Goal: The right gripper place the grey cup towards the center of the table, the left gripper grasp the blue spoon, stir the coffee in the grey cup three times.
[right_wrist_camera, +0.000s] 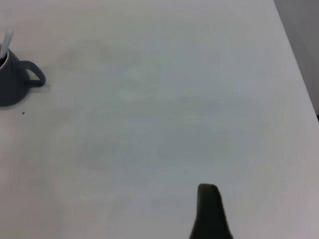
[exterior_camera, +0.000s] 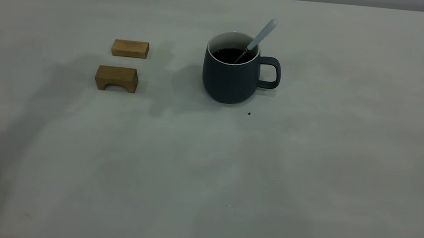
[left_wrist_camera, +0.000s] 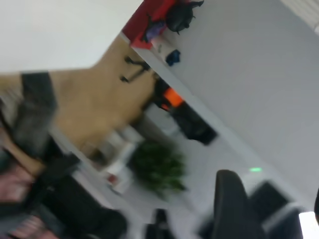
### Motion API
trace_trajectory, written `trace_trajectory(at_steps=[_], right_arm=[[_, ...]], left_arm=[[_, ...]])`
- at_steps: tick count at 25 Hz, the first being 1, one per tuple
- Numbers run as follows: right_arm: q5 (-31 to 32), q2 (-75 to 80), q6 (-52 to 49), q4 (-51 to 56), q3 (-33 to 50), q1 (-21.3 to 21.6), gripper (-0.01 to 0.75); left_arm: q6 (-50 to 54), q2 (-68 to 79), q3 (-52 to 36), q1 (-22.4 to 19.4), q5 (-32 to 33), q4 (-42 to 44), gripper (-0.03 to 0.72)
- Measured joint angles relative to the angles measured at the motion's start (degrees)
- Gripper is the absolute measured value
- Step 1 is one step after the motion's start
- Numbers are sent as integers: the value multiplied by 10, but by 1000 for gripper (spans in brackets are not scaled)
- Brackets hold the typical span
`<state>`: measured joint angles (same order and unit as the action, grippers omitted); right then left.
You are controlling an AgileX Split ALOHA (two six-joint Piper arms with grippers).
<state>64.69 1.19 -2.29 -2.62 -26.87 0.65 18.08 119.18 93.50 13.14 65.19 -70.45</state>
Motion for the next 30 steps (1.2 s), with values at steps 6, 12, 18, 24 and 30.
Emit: trace_trajectory(at_steps=[6,12,18,24,30], right_arm=[[0,0,0,0,0,0,592],[0,0,0,0,0,0,592],[0,0,0,0,0,0,592],[0,0,0,0,0,0,592],[0,0,0,0,0,0,592]], left_arm=[[-278,-155,-1,-35,-49,181,463],[-430,-357,-17,-52,17,424,463],[-382,-542,-117,-52,17,543,463],[-324,-728,-280,-52,17,598,463],[-319,-907,-474,-81,15,606,463]])
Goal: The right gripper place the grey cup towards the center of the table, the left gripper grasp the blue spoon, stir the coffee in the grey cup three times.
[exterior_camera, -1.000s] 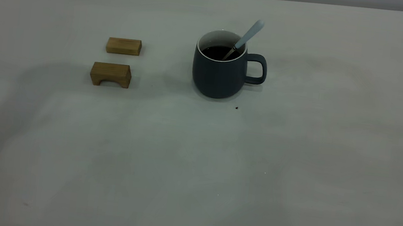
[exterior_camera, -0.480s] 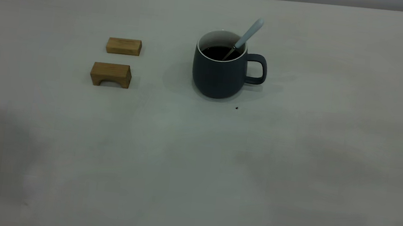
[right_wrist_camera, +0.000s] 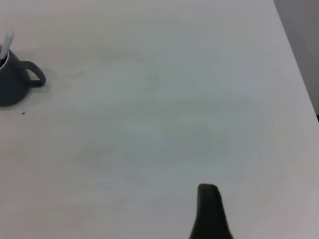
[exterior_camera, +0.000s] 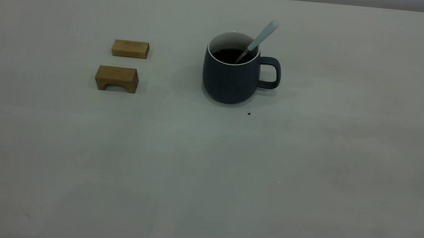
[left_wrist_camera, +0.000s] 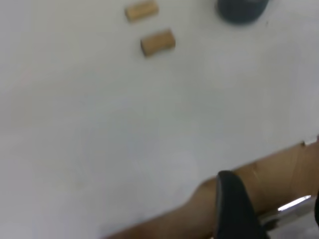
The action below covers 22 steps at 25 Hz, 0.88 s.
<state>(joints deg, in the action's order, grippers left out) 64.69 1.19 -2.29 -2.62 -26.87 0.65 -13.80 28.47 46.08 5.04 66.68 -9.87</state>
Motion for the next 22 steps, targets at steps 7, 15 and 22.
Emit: trace_trajectory(at_steps=[7,15,22], right_arm=[[0,0,0,0,0,0,592],[0,0,0,0,0,0,592],[0,0,0,0,0,0,592]], left_arm=[[-9,-150,-151,-59,-2,-2,463],[-9,-277,-178,-62,-8,-3,463],[-9,-295,-178,-62,-8,-3,463]])
